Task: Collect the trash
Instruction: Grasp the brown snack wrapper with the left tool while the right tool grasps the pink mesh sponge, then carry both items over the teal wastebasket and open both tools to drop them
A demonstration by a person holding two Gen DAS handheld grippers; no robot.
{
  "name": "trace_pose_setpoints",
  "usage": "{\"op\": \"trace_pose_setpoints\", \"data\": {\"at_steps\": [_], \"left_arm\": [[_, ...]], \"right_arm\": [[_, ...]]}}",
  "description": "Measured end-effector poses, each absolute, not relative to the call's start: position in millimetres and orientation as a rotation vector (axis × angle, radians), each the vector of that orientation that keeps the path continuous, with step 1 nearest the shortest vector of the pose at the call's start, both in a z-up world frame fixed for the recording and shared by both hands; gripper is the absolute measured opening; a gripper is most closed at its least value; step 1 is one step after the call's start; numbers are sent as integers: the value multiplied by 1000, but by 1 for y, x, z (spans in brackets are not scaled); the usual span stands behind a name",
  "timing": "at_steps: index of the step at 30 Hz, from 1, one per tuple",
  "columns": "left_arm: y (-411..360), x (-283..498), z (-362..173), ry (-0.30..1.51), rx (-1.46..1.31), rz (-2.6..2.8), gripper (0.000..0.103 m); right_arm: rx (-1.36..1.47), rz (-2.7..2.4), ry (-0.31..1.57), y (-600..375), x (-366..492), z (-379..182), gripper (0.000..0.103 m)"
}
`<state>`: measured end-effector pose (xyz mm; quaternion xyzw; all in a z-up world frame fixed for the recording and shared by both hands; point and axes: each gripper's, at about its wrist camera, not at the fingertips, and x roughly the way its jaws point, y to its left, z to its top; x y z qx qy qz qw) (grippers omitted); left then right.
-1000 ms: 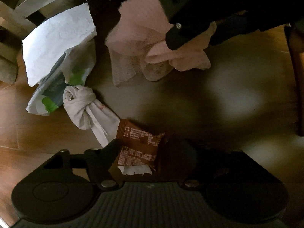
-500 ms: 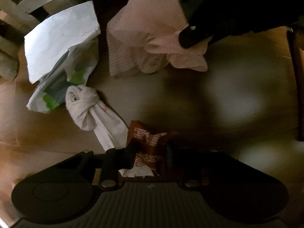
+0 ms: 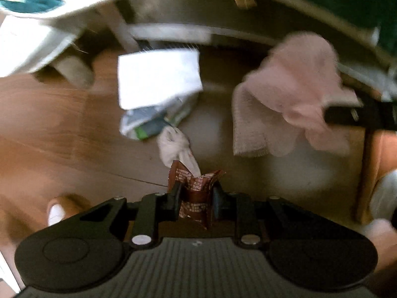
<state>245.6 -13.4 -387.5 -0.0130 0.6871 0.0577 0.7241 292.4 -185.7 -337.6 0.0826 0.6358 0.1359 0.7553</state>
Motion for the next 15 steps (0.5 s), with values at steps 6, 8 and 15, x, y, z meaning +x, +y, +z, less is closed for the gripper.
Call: {"op": "trace_pose_setpoints", "data": {"at_steps": [6, 8, 15], "left_arm": [[0, 236, -311, 1426, -121, 144, 24], [5, 230, -291, 1395, -153, 141, 24], [9, 204, -201, 1269, -269, 100, 24]], "right_arm": [[203, 299, 1341, -197, 267, -267, 11], [211, 312, 1317, -201, 256, -243, 11], [166, 374, 1174, -211, 214, -153, 11]]}}
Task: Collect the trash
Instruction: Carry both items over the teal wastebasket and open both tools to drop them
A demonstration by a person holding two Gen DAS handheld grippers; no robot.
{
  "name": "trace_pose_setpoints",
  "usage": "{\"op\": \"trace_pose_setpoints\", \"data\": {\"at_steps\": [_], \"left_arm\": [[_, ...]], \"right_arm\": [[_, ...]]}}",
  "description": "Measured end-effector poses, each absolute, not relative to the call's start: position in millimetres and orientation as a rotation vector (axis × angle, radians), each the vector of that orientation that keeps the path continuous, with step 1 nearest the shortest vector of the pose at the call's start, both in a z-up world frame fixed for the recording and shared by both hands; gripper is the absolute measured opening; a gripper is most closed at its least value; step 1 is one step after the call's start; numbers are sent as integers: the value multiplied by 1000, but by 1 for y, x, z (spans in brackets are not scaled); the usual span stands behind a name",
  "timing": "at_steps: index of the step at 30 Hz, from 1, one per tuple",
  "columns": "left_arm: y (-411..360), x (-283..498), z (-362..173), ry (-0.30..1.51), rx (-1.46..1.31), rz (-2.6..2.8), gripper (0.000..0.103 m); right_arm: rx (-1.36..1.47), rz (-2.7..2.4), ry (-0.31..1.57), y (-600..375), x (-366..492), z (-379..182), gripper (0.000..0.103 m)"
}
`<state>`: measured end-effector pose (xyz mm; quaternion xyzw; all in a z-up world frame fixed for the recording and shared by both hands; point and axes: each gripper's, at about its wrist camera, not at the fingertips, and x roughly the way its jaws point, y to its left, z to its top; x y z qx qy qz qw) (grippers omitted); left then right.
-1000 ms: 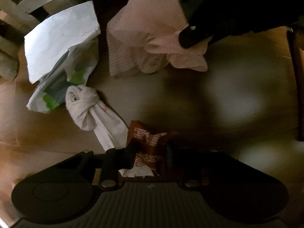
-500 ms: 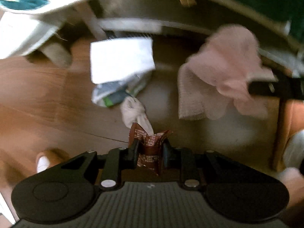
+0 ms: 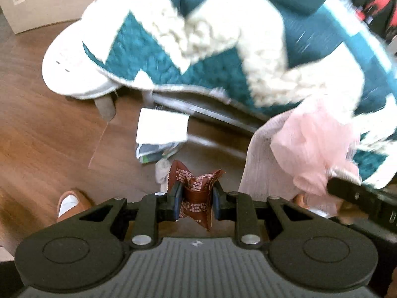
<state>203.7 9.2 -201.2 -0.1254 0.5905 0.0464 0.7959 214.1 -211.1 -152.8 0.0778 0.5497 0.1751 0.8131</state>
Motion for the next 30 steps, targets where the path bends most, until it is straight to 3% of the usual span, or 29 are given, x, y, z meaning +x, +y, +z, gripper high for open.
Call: {"op": "trace_pose_setpoints", "data": {"at_steps": [10, 18, 30], "left_arm": [[16, 184, -49, 950, -308, 21, 24], [16, 194, 49, 747, -280, -11, 24], [8, 260, 171, 567, -213, -47, 24]], "right_arm": [[112, 418, 851, -226, 170, -4, 11], [60, 431, 637, -221, 185, 95, 11], [24, 395, 482, -186, 245, 196, 11]]}}
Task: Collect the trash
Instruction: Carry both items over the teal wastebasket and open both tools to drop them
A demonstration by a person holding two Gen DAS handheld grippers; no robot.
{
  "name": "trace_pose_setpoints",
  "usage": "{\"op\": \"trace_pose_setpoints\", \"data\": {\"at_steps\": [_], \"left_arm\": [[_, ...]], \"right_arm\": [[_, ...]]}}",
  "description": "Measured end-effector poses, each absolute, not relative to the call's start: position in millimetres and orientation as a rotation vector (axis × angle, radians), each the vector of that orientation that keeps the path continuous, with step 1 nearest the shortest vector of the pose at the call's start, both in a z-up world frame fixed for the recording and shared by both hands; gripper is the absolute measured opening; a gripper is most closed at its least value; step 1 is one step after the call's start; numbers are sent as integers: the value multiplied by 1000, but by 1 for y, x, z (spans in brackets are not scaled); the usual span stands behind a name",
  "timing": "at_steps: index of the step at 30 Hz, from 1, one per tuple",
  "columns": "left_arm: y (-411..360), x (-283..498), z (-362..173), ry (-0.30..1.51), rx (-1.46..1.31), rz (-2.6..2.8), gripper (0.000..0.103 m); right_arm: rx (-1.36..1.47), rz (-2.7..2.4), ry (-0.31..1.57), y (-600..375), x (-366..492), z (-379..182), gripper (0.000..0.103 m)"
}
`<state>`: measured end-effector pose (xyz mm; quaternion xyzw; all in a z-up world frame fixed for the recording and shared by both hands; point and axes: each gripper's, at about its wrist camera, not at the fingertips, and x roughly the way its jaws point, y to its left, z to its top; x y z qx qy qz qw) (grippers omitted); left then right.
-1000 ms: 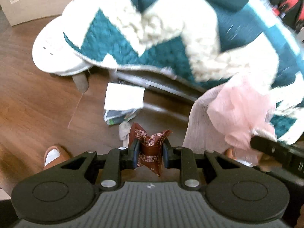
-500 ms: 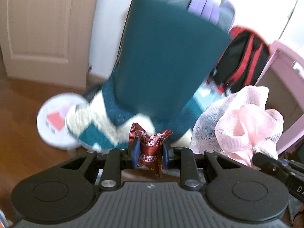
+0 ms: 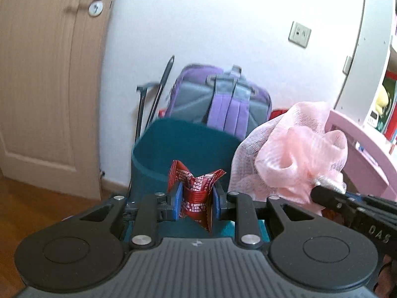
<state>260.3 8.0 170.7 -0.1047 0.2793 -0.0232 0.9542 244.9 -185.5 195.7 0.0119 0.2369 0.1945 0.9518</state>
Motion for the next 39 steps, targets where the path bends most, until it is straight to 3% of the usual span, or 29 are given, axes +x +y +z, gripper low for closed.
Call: {"op": "trace_pose_setpoints", "data": {"at_steps": [9, 32, 39], "left_arm": [[4, 328, 188, 578, -156, -33, 24], [16, 451, 83, 872, -45, -43, 24], [15, 455, 76, 898, -53, -50, 26]], "right_arm": [[-15, 376, 526, -157, 304, 194, 11], [-142, 425, 763, -114, 411, 96, 12], [-176, 427, 762, -109, 412, 97, 20]]}}
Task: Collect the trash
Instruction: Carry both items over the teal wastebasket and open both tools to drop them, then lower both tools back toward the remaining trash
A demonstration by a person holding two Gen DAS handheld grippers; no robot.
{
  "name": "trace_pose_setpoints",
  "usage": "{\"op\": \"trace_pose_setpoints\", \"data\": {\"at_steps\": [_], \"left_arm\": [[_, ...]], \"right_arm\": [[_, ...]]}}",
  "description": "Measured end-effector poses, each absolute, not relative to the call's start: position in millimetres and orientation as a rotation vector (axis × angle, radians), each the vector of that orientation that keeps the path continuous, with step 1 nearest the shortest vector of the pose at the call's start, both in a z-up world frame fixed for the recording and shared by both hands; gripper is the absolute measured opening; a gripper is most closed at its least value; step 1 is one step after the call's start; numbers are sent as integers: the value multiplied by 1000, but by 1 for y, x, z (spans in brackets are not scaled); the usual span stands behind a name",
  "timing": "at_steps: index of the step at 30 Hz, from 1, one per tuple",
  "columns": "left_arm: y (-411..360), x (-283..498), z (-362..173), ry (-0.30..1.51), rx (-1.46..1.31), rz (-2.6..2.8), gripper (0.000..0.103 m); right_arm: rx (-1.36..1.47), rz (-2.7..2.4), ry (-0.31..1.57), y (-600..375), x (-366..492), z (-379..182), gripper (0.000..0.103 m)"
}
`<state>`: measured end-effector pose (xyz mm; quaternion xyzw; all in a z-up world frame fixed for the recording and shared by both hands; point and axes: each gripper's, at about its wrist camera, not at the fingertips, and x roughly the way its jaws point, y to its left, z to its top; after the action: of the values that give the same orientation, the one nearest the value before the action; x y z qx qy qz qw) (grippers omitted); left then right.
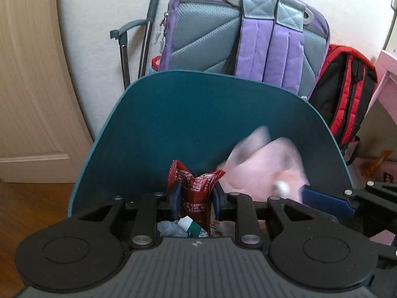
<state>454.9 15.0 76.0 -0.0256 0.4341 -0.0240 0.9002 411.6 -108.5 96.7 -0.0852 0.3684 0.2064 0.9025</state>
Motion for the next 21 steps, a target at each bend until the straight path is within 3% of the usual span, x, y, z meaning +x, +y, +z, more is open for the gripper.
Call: {"op": "trace_pose_setpoints", "data": {"at_steps": [7, 9, 11, 21], "left_arm": [[12, 441, 87, 884, -63, -62, 34], [10, 434, 94, 870, -62, -61, 60], [8, 423, 104, 836, -49, -55, 66], [7, 355, 148, 783, -47, -85, 66]], "right_arm": [[-190, 437, 738, -109, 397, 112, 26], [-203, 436, 726, -109, 390, 118, 27], [-215, 432, 712, -110, 380, 126, 28], [-208, 457, 667, -124, 315, 166, 39]]}}
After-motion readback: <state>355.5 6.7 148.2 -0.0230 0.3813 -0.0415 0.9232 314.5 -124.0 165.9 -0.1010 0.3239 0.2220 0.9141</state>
